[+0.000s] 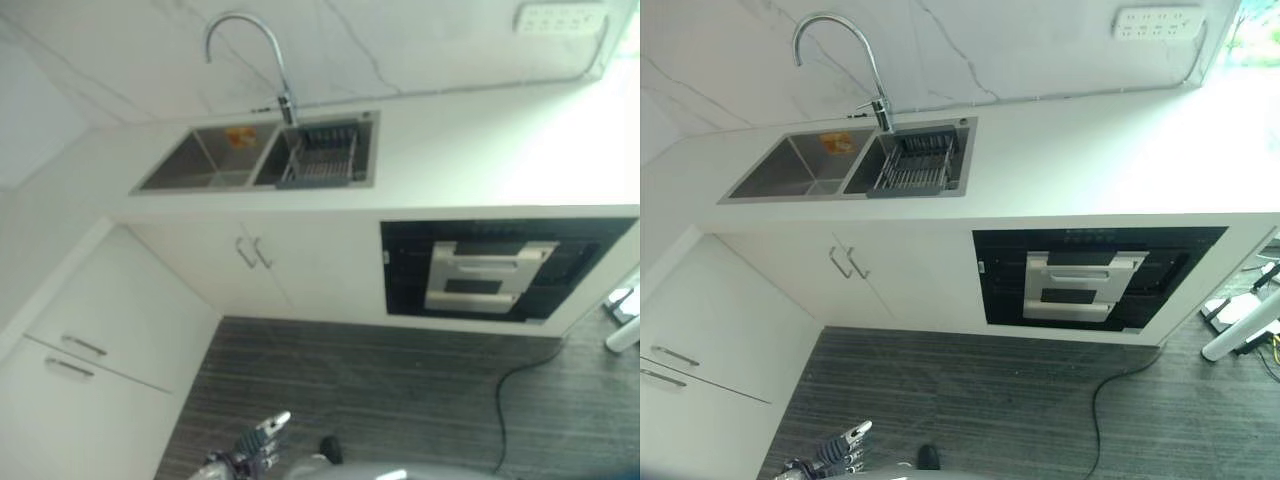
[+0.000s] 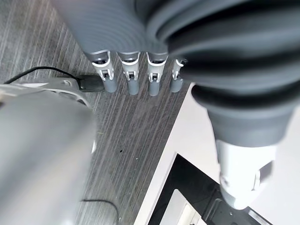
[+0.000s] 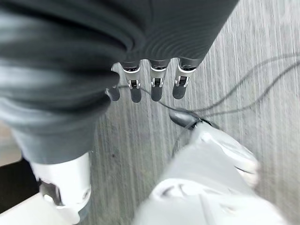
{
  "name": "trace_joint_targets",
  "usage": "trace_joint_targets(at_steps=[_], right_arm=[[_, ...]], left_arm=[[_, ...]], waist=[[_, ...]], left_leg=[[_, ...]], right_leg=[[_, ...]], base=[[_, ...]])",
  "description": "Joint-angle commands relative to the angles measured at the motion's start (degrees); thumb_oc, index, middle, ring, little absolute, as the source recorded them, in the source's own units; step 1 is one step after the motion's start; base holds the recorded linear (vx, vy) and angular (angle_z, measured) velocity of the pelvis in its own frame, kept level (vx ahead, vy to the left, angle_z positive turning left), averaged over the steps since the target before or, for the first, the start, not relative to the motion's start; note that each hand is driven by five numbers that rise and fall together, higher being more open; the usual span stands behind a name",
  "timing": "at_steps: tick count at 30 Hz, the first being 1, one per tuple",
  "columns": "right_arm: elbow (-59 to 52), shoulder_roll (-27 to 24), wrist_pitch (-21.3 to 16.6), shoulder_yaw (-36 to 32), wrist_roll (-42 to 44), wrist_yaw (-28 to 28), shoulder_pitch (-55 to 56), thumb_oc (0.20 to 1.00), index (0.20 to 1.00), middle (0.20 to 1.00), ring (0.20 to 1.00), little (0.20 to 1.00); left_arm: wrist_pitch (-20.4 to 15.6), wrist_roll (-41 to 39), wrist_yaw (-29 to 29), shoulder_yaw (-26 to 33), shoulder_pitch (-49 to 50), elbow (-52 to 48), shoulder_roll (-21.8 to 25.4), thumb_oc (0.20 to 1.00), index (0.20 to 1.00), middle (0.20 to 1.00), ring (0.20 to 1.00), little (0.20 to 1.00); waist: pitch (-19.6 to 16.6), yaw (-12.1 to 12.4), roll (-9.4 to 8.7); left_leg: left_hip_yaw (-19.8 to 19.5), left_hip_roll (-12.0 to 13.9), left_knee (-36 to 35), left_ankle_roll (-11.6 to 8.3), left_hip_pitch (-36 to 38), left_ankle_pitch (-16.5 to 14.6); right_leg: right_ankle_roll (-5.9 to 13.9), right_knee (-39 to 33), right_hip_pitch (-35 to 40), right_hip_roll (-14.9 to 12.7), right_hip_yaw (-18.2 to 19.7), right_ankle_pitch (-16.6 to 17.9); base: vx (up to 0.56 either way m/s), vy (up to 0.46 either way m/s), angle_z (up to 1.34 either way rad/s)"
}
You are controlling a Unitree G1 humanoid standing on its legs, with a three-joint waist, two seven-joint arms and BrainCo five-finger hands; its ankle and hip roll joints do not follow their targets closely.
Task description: Place the dishes in the dishwasher.
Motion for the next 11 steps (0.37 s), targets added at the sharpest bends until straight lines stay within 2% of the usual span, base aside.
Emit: trace_joint_targets(at_steps=[1,3,4,5,6,7,9,11], right_arm=[[0.9,2.1,0.0,-0.7,0.6,0.7,-4.6,1.0,1.0,1.0,1.0,1.0],[1.1,3.2,-2.7,0.2,-3.6,1.3,-4.1,1.0,1.0,1.0,1.0,1.0],[0.8,3.8,-2.8,0.6,-1.9,1.4,-4.3,1.0,1.0,1.0,1.0,1.0],[-0.1,4.5,-2.7,1.1,-1.2,1.8,-4.7,1.0,1.0,1.0,1.0,1.0],[-0.4,4.7,-3.2,1.6,-3.0,2.1,-5.1,1.0,1.0,1.0,1.0,1.0],[-1.0,5.2,-4.3,3.3,-7.0,2.6,-5.7,1.0,1.0,1.0,1.0,1.0],[-1.7,5.8,-4.3,5.7,-10.8,3.1,-5.8,1.0,1.0,1.0,1.0,1.0],[-1.9,6.2,-1.6,6.5,-11.2,2.4,-5.6,1.0,1.0,1.0,1.0,1.0]], left_arm=[[-2.3,2.3,-2.1,0.5,-3.7,1.8,2.8,1.0,1.0,1.0,1.0,1.0],[-2.2,2.9,-3.0,0.7,-4.2,3.0,2.9,1.0,1.0,1.0,1.0,1.0],[-2.1,4.1,-3.2,0.3,-4.3,3.8,3.0,1.0,1.0,1.0,1.0,1.0],[-2.3,5.6,-2.8,-0.7,-4.7,5.1,2.9,1.0,1.0,1.0,1.0,1.0],[-2.4,5.9,-2.2,-1.0,-4.9,5.6,2.7,1.0,1.0,1.0,1.0,1.0],[-1.8,6.4,-1.2,-1.9,-6.0,6.7,2.6,1.0,1.0,1.0,1.0,1.0],[-1.0,7.3,0.3,-1.1,-6.8,7.4,2.8,1.0,1.0,1.0,1.0,1.0],[-0.7,5.0,1.4,-0.4,-6.9,7.2,2.4,1.0,1.0,1.0,1.0,1.0]], waist=[[1.7,0.8,-0.64],[1.7,1.0,-1.42],[1.7,1.0,-1.8],[1.8,0.4,-1.99],[1.7,0.0,-2.09],[2.1,-1.0,-2.43],[2.2,-1.1,-2.87],[1.7,-1.5,-3.35]], left_leg=[[-3.5,0.9,0.5,-2.38,3.4,-7.3],[-3.7,-0.1,0.5,-1.02,4.4,-8.5],[-4.4,-0.8,0.5,-0.1,4.5,-8.9],[-5.5,-1.3,0.5,1.23,4.0,-8.9],[-6.2,-1.5,0.5,1.47,3.6,-8.7],[-7.3,-1.4,0.5,1.34,3.7,-9.0],[-5.8,-0.8,0.5,0.73,3.9,-8.9],[-4.0,-0.4,0.5,-0.05,4.4,-8.8]], right_leg=[[0.91,3.0,-3.9,1.3,6.3,-1.5],[2.42,6.1,-5.0,-1.0,6.0,-1.2],[2.7,9.7,-6.5,-1.4,7.3,-1.1],[2.2,15.4,-8.8,0.1,10.8,-2.0],[1.88,15.6,-10.4,1.2,12.5,-1.5],[1.82,12.0,-11.9,1.7,15.1,-0.1],[1.61,8.4,-10.5,2.0,13.7,-0.2],[1.47,5.2,-9.2,2.3,12.7,0.7]], base=[[0.16,0.277,-0.02],[0.16,0.332,-0.2],[0.16,0.301,-0.41],[0.12,0.166,-0.47],[0.12,-0.03,-0.19],[0.08,-0.145,0.05],[0.05,-0.207,0.37],[0.02,-0.17,0.38]])
